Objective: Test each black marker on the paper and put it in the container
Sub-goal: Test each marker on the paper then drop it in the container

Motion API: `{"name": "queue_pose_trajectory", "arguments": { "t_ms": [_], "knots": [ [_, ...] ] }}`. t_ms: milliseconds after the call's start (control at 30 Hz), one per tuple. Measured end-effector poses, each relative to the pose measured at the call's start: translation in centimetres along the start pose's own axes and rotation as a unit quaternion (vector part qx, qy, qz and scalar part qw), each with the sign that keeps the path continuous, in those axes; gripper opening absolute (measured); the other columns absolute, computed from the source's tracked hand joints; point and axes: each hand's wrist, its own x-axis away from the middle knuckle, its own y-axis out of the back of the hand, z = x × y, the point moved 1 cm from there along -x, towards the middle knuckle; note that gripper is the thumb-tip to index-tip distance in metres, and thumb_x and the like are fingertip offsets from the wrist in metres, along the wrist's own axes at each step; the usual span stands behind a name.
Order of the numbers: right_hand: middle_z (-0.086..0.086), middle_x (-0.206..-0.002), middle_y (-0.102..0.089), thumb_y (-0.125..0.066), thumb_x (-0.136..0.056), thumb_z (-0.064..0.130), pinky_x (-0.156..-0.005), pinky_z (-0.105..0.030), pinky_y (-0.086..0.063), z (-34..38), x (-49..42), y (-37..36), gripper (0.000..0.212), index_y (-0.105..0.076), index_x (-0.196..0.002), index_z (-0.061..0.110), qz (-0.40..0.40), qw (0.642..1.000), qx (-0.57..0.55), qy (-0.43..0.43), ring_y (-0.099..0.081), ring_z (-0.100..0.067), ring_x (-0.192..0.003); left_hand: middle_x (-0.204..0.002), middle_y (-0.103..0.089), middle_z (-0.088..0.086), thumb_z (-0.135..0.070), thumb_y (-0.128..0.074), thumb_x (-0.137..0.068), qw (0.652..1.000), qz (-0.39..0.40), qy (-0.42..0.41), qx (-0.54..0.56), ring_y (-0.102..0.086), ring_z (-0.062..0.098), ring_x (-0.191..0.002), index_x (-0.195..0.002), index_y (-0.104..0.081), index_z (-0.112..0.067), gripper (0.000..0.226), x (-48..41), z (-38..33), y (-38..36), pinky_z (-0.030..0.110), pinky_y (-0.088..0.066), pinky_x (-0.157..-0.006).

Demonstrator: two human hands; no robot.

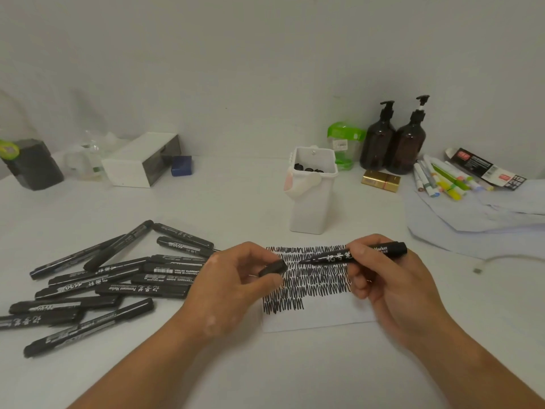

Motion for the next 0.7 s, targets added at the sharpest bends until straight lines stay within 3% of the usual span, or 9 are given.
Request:
{"name": "queue_pose_trajectory", "arguments": {
  "t_ms": [167,367,433,533,700],
  "knots": [
    [-0.012,-0.063,-0.062,-0.073,-0.076,0.02,-0.046,-0.027,-0.045,-0.1,0.1,-0.1,0.004,-0.073,-0.077,0.016,0.012,1.0,0.005,0.002,-0.053,-0.018,-0.052,-0.096,-0.078,-0.005,-0.029,-0.079,-0.071,0.999,0.02,-0.012,0.026,-0.072,0.025,-0.095,-0.094,-0.074,-0.034,0.024,0.0,0.0,0.0,0.048,-0.054,-0.096],
    [-0.016,-0.072,-0.07,-0.082,-0.067,0.034,-0.05,-0.027,-0.049,-0.3,0.6,-0.8,0.028,-0.076,-0.086,0.014,0.058,0.997,0.051,-0.007,-0.06,-0.021,-0.058,-0.093,-0.077,0.001,-0.03,-0.078,-0.073,0.998,0.044,-0.035,0.037,-0.068,0.035,-0.092,-0.096,-0.075,-0.034,0.024,0.3,-0.1,-0.6,0.048,-0.054,-0.091],
    [-0.017,-0.075,-0.073,-0.084,-0.064,0.034,-0.052,-0.027,-0.051,-0.4,0.7,-1.1,0.032,-0.079,-0.09,0.016,0.069,0.995,0.074,-0.02,-0.063,-0.021,-0.058,-0.088,-0.075,0.008,-0.032,-0.077,-0.075,0.997,0.038,-0.045,0.043,-0.066,0.034,-0.081,-0.097,-0.075,-0.033,0.022,0.2,0.0,-0.5,0.047,-0.054,-0.087],
    [-0.013,-0.073,-0.075,-0.084,-0.061,0.039,-0.052,-0.026,-0.051,-0.2,0.8,-1.2,0.035,-0.081,-0.092,0.023,0.065,0.991,0.117,-0.014,-0.061,-0.018,-0.055,-0.074,-0.068,0.006,-0.032,-0.073,-0.081,0.992,0.05,-0.067,0.092,-0.059,0.019,-0.069,-0.096,-0.073,-0.025,0.016,0.1,0.0,-0.4,0.033,-0.052,-0.074],
    [-0.001,-0.065,-0.07,-0.074,-0.069,0.049,-0.048,-0.026,-0.042,-0.4,1.4,-2.1,0.027,-0.075,-0.089,0.03,0.071,0.98,0.182,0.045,-0.048,-0.013,-0.047,-0.065,-0.056,0.003,-0.046,-0.056,-0.088,0.986,0.07,-0.062,0.136,-0.047,0.022,-0.061,-0.092,-0.054,-0.015,0.031,0.5,-0.2,-1.5,0.032,-0.042,-0.061]
  ]
}}
